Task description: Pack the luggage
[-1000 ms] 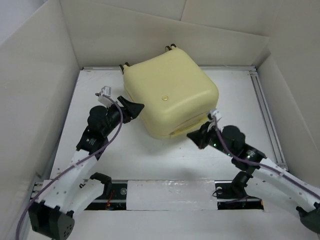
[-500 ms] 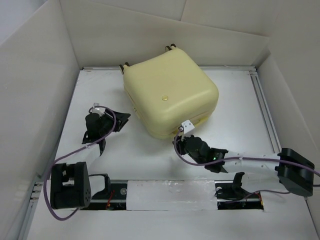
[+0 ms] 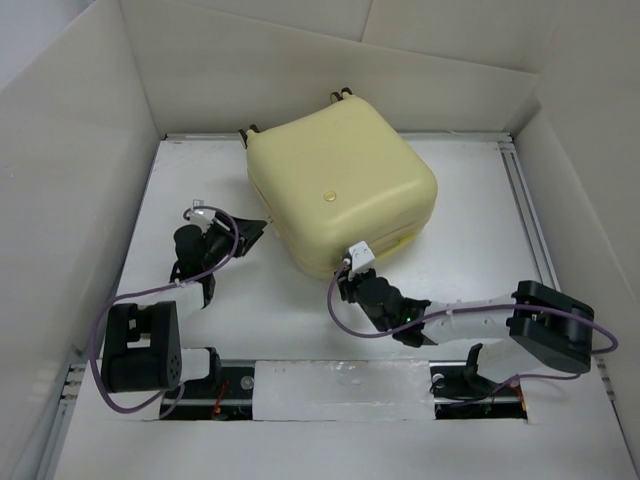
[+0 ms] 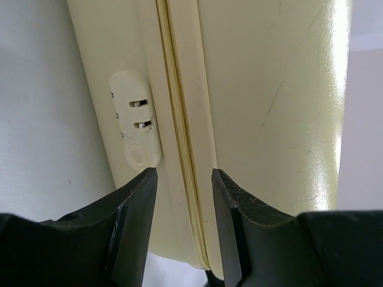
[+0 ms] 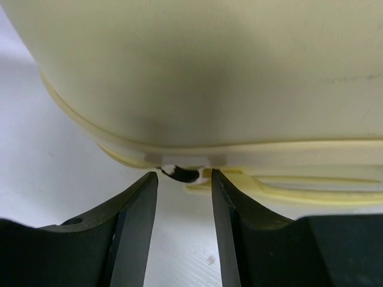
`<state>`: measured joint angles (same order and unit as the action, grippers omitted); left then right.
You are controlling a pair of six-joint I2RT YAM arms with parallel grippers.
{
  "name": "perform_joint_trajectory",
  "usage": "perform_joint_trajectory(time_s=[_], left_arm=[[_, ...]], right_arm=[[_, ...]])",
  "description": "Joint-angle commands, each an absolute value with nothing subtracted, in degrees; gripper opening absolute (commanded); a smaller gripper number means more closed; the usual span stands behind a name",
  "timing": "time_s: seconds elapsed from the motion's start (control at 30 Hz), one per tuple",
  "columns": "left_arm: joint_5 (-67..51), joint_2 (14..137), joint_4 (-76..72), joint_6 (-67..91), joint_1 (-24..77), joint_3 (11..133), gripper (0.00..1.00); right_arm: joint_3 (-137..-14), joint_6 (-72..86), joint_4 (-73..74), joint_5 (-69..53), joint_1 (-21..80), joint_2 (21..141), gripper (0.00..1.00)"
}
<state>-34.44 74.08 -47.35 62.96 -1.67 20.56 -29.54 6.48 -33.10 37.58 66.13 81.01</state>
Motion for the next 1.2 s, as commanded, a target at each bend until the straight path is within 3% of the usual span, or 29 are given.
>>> perform_joint_trajectory(time_s=[0.0, 0.17, 0.23, 0.3, 0.33, 0.4, 0.67, 0.83, 1.03, 1.17], left_arm=[[-35.42, 74.18, -52.38, 63.19, -0.7, 19.6, 0.38], [-34.9, 75.23, -52.91, 62.67, -0.7, 19.07, 0.35], [-34.89, 75.23, -52.91, 62.67, -0.7, 18.55, 0.35], [-34.89, 75.23, -52.91, 62.67, -0.7, 18.54, 0.34], [-34.89, 75.76, -52.91, 62.06, -0.7, 18.54, 0.34], [-34.89, 75.76, -52.91, 61.35, -0.7, 18.54, 0.31], [-25.85, 74.09, -52.21, 60.12, 16.24, 19.15, 0.2], [-21.89, 77.51, -53.96, 62.48, 22.84, 21.18, 0.15], [-13.02, 82.7, -56.25, 65.21, 41.1, 28.1, 0.14], [-10.55, 89.55, -60.01, 68.8, 49.21, 33.65, 0.13]], right_arm=[[-31.99, 3.61, -44.8, 40.69, 67.49, 81.29, 0.47], [-32.52, 1.23, -48.16, 40.69, 67.5, 83.5, 0.47], [-33.13, 0.71, -49.03, 40.69, 67.5, 84.81, 0.38], [-34.18, 0.7, -49.75, 40.69, 67.5, 85.52, 0.23], [-34.19, 0.7, -49.75, 41.39, 67.5, 86.04, 0.1], [-34.19, 1.23, -49.75, 42.01, 68.03, 86.04, 0.0], [-27.44, 9.13, -42.55, 42.8, 69.08, 69.56, 0.0], [-25.05, 12.91, -28.85, 41.31, 70.13, 56.71, 0.0], [-23.82, 20.82, -6.39, 39.73, 70.84, 39.16, 0.0], [-21.8, 27.4, -0.2, 36.83, 70.84, 32.79, 0.0]])
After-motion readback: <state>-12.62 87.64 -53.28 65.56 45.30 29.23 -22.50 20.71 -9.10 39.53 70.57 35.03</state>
